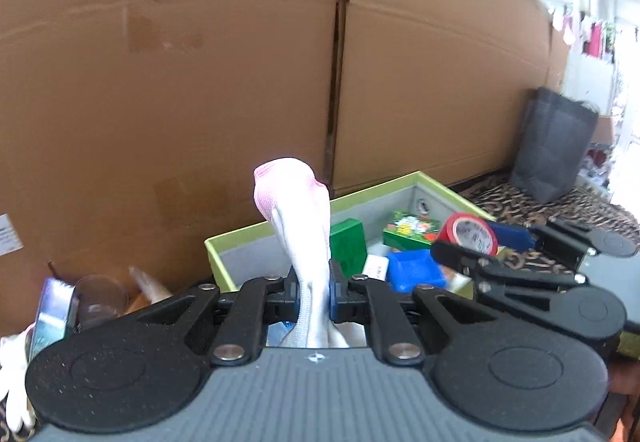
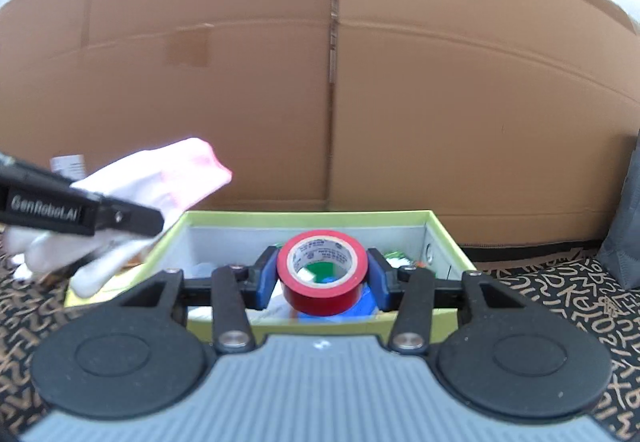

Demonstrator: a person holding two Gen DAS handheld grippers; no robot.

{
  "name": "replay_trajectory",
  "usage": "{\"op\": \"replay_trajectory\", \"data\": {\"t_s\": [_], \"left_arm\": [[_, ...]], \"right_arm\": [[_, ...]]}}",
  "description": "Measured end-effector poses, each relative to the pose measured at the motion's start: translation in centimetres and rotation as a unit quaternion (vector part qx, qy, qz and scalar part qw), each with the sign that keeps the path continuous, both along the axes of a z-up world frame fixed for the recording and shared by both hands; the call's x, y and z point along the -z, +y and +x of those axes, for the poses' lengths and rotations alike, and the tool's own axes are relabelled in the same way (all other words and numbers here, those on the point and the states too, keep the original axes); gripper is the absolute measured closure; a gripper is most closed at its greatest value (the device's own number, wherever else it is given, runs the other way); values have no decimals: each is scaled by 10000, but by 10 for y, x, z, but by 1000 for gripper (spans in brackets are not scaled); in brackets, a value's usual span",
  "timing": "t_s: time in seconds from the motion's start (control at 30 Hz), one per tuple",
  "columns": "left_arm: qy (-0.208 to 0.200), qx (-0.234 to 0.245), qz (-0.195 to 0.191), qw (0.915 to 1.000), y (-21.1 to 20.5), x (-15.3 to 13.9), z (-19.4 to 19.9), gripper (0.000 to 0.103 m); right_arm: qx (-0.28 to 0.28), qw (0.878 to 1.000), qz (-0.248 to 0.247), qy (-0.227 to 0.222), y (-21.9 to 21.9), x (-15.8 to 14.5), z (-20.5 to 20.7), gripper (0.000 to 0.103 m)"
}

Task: Organize objects
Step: 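Carry the glove and tape roll over the shoebox and open both tools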

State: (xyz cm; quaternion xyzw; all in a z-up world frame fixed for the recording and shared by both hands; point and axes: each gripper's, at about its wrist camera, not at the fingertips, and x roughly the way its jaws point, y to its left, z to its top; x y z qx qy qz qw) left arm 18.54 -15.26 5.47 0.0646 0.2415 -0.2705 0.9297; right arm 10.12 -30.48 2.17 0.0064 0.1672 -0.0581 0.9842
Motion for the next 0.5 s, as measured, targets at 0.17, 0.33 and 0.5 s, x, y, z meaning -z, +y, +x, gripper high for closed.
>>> {"op": "replay_trajectory", "data": {"t_s": [0.17, 0.33, 0.5], "left_arm": [[74, 3, -51, 10000, -5, 20, 21, 56], [85, -198, -758, 9969, 39, 27, -12, 22], [304, -337, -1229, 9914, 79, 34, -61, 18]], "right_arm": [[151, 9999, 27, -56, -19, 18, 22, 17], [295, 9964, -103, -794, -6, 26, -51, 0], [120, 9954, 782, -544, 6, 56, -113, 0]]}}
